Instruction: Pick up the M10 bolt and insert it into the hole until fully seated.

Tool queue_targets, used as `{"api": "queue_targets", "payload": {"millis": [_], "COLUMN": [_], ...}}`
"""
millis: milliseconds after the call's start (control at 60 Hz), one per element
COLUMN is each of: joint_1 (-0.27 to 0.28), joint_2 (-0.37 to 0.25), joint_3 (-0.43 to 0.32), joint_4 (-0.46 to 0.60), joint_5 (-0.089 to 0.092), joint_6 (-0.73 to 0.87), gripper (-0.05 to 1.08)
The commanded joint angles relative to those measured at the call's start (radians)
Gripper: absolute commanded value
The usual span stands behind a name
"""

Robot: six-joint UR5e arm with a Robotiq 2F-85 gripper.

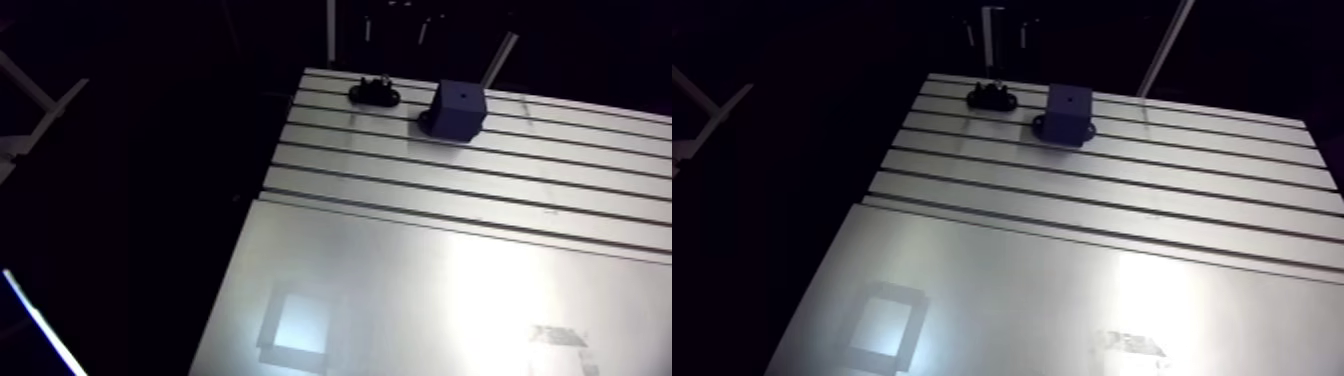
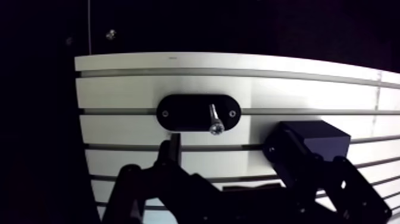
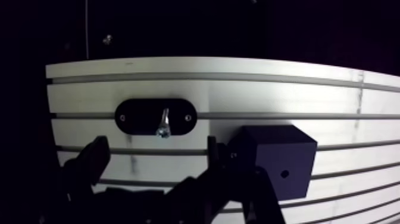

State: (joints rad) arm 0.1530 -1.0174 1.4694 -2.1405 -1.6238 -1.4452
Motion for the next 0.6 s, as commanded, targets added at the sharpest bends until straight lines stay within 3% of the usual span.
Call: {"api": "queue_targets", "payload": {"millis": [17,600], "joint_1": [0.000,0.002], "joint_2": [0.019,0.039], "joint_3": [0.004,0.028], "joint_4": [-0.011,-0.025], "joint_5": [0.005,0.008], "joint_6": [-0.004,-0.017], "gripper": [0.21,0.39]}}
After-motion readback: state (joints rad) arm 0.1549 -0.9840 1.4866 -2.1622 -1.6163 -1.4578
